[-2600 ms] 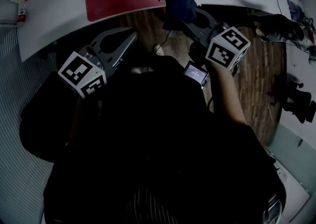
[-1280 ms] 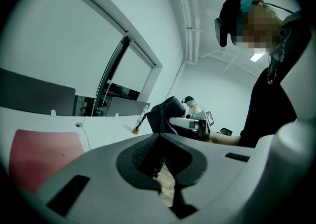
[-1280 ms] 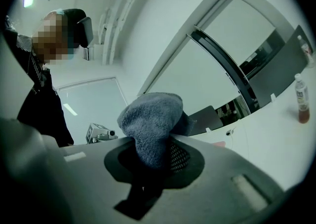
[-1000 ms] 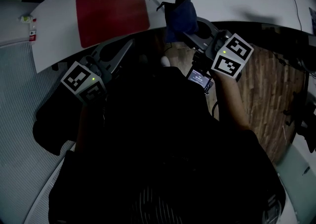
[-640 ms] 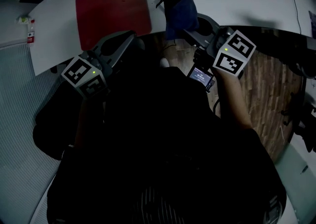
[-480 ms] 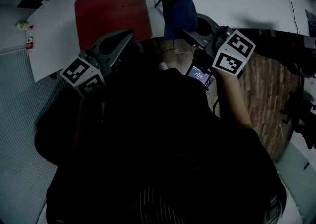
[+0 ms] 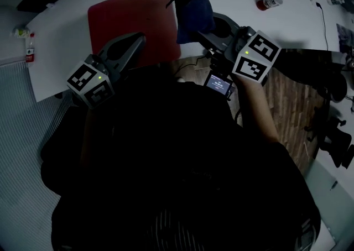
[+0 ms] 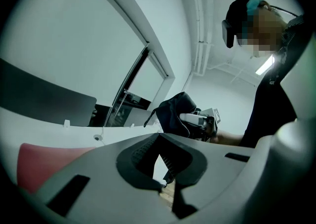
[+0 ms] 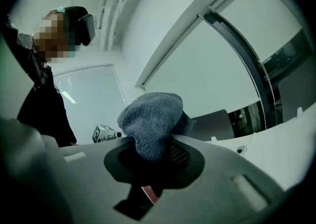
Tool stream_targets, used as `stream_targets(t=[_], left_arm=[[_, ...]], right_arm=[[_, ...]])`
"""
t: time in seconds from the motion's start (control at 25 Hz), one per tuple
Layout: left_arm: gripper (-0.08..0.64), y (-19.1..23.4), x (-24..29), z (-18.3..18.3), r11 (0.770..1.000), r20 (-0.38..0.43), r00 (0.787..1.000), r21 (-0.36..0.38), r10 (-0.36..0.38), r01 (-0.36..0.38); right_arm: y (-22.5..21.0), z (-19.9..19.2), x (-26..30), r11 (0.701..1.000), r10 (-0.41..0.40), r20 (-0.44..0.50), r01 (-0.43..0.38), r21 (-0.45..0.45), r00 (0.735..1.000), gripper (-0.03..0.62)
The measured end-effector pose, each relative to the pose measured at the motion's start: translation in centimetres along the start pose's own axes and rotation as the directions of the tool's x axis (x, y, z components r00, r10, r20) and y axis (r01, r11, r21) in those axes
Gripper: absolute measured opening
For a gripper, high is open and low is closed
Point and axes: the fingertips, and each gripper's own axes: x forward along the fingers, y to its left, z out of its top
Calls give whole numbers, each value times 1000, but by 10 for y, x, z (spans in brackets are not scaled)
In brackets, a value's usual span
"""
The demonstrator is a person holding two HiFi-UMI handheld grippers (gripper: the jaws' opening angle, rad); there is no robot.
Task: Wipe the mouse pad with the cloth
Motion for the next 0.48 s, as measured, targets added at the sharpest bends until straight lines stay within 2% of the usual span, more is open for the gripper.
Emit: stream_targets(t=[0.12, 0.32, 0.48], left_arm=[[8, 27, -4, 6, 1000, 13, 1000, -26, 6, -6], [8, 54, -9, 4, 999, -1, 1000, -35, -30, 30], [8, 74, -10, 11, 998, -17, 999, -65, -30, 29]], right_arm=[[-6, 2, 26, 1000, -5, -30, 4, -11, 1000, 69], [-5, 16, 56, 1000, 19, -6, -19, -11, 1000, 69], [-16, 19, 75, 1000, -24, -40, 24, -8, 999, 69]])
